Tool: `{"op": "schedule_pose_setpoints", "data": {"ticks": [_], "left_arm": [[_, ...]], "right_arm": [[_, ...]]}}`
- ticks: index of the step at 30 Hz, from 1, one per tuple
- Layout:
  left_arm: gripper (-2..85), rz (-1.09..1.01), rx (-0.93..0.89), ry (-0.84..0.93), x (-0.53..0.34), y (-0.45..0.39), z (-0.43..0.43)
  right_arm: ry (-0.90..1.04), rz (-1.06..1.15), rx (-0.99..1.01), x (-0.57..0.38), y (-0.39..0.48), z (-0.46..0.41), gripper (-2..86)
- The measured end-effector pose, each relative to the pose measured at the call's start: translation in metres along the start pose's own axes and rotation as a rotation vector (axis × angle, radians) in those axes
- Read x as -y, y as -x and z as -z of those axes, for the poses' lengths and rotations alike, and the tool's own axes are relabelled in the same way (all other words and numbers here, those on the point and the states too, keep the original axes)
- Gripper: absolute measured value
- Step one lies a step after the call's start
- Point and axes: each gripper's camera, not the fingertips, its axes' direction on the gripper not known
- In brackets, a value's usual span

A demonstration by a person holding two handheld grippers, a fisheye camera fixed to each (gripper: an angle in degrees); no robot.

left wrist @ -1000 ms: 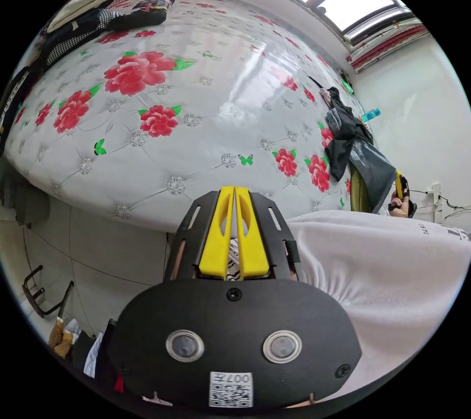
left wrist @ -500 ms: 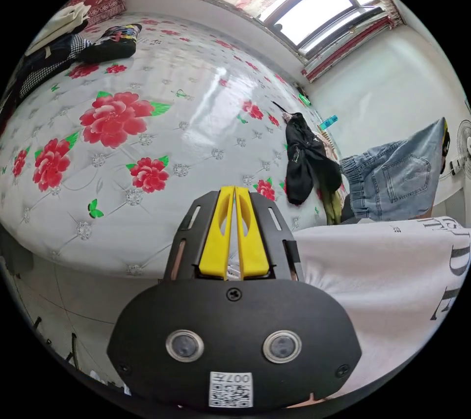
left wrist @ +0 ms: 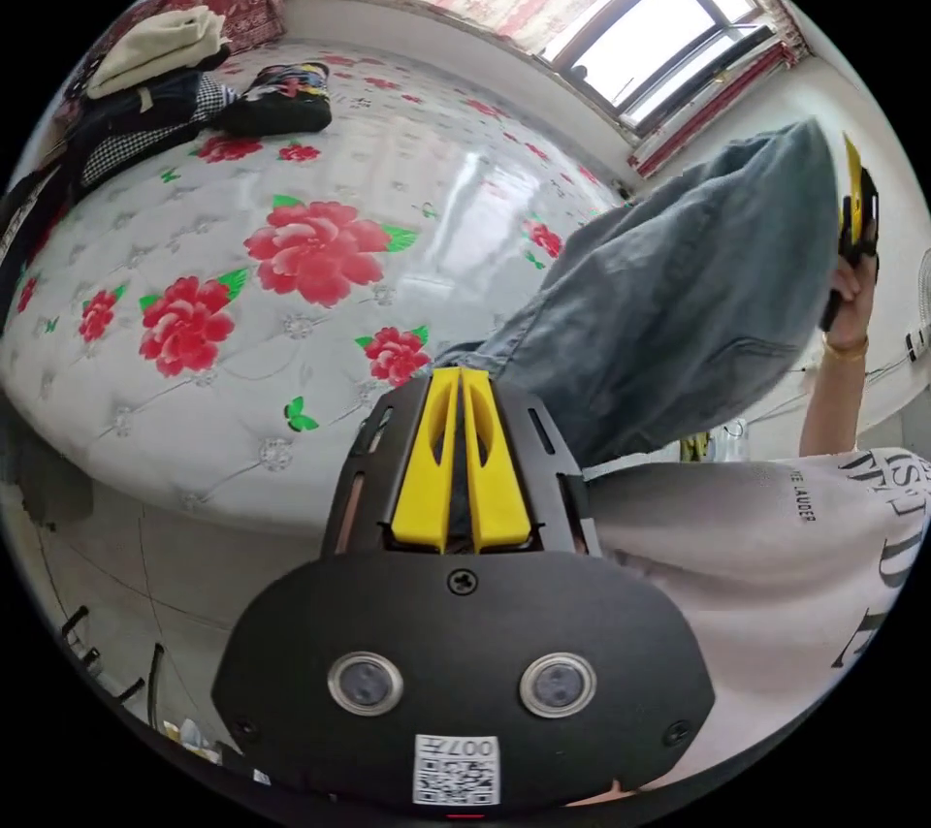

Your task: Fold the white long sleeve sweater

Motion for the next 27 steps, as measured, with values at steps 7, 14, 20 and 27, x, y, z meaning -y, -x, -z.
{"op": "schedule_pose_setpoints", "data": {"ticks": [7, 14, 20, 27], "left_arm": [[0.8, 0.058, 0.048, 0.044, -0.042, 0.031, 0.014], [6.0, -0.137, -0.088, 0.112, -0.021, -0.027, -0.024], [7.1, -0.375, -0.072, 0.137, 0.005, -0.105, -0.047], [17.8, -0.514, -0.100, 0.208, 0.003, -0.160, -0.074]], "right_arm": [[-0.065, -0.428, -0.112, -0.127, -0.136, -0.024, 5.4], [-0.019, -0.567, -0.417, -0.164, -0.211, -0.045, 7.9], [0.013, -0.742, -0.412, -0.180, -0.298, -0.085, 6.5], [-0.036, -0.687, -0.032, -0.143, -0.311, -0.124, 0.5]]}}
